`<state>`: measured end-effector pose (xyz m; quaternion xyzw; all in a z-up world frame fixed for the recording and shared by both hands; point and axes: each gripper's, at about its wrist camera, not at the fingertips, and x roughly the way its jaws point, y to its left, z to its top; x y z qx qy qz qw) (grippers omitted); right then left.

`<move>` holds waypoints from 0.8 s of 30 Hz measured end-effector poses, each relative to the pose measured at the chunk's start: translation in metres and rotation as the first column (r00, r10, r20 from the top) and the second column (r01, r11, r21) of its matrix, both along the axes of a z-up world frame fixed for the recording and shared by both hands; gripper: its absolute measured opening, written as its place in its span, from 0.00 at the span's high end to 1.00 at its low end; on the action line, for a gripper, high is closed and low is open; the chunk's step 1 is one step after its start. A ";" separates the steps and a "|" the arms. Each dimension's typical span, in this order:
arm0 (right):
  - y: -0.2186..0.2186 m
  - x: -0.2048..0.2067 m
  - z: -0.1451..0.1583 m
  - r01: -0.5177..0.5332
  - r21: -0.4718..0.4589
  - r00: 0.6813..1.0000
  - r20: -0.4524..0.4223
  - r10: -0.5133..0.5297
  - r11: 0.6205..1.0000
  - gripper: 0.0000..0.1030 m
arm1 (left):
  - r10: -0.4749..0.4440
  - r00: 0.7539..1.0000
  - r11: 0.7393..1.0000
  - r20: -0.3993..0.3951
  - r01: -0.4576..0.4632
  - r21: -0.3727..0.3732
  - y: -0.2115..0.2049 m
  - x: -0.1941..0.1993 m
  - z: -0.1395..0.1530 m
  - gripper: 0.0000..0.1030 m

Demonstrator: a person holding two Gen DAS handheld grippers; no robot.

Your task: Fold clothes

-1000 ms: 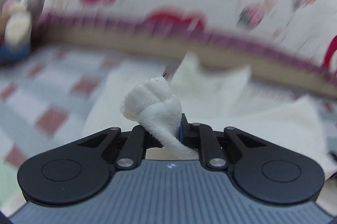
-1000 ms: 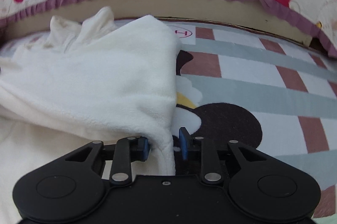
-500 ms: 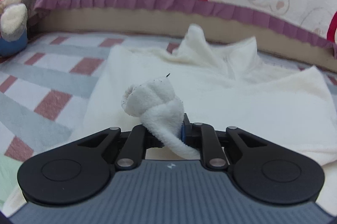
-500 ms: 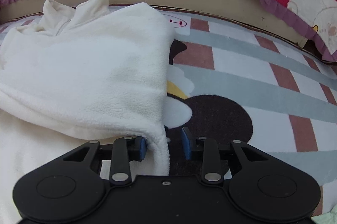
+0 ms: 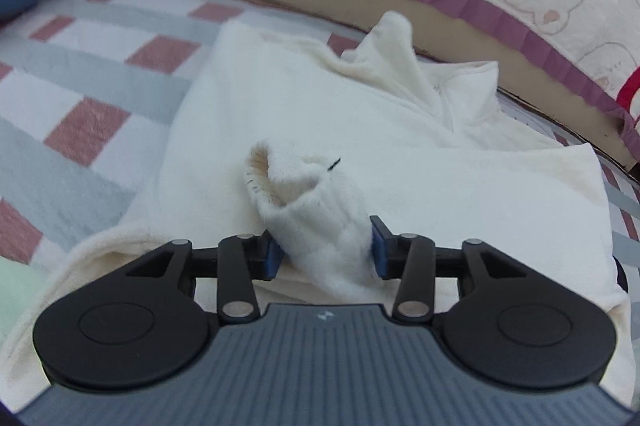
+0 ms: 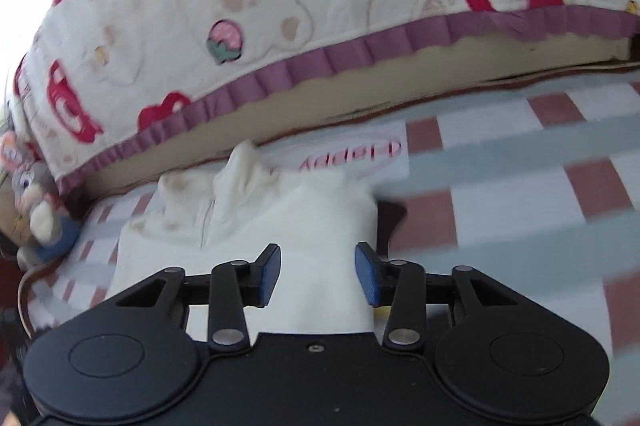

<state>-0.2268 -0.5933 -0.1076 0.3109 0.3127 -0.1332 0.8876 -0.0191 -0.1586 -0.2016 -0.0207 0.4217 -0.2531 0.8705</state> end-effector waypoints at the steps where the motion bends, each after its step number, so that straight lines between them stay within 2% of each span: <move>1: -0.014 0.015 -0.001 0.014 0.041 1.000 -0.016 -0.014 0.999 0.54 | -0.007 1.000 1.000 -0.009 0.007 -0.004 0.000 0.003 -0.001 0.59; 2: -0.026 0.032 -0.002 0.038 0.069 0.998 -0.056 -0.034 0.997 0.54 | -0.014 1.000 1.000 -0.014 0.014 -0.008 0.000 0.005 -0.001 0.58; 5: -0.044 0.081 -0.004 0.064 0.017 0.985 -0.162 -0.060 0.998 0.54 | -0.039 0.999 0.999 -0.033 0.039 -0.008 -0.002 0.011 -0.005 0.56; 6: -0.045 0.097 -0.006 0.043 -0.005 0.980 -0.194 -0.043 0.999 0.54 | -0.046 0.998 0.999 -0.034 0.046 -0.004 -0.003 0.012 -0.006 0.56; 8: -0.048 0.126 -0.014 0.004 0.030 0.971 -0.239 0.004 1.000 0.54 | -0.063 0.997 0.998 -0.032 0.063 0.005 -0.006 0.013 -0.007 0.56; 10: -0.054 0.145 -0.027 0.017 0.066 0.953 -0.303 0.003 0.998 0.54 | -0.080 0.996 0.997 -0.028 0.080 0.015 -0.008 0.014 -0.007 0.55; 14: -0.057 0.160 -0.051 0.017 0.049 0.918 -0.397 0.004 0.999 0.53 | -0.110 0.994 0.993 -0.022 0.111 0.033 -0.011 0.016 -0.006 0.54; 17: -0.058 0.166 -0.068 -0.020 0.081 0.905 -0.423 0.053 0.996 0.54 | -0.130 0.991 0.990 -0.009 0.130 0.054 -0.015 0.016 -0.007 0.56; 18: -0.056 0.164 -0.069 -0.050 0.070 0.915 -0.397 0.074 0.996 0.66 | -0.145 0.989 0.987 0.004 0.144 0.068 -0.017 0.015 -0.006 0.68; 19: -0.054 0.163 -0.070 -0.080 0.058 0.924 -0.370 0.096 0.995 0.84 | -0.164 0.986 0.984 0.020 0.162 0.080 -0.020 0.013 -0.005 0.80; 20: -0.051 0.161 -0.068 -0.105 0.011 0.931 -0.351 0.102 0.994 0.85 | -0.179 0.983 0.981 0.042 0.175 0.088 -0.021 0.009 -0.003 0.88; 22: -0.051 0.152 -0.064 -0.096 -0.067 0.948 -0.311 0.070 0.993 0.86 | -0.197 0.975 0.977 0.100 0.188 0.096 -0.023 0.000 0.005 0.90; 24: -0.057 0.137 -0.061 -0.041 -0.076 0.965 -0.260 0.020 0.996 0.88 | -0.201 0.965 0.977 0.169 0.186 0.103 -0.021 -0.010 0.014 0.90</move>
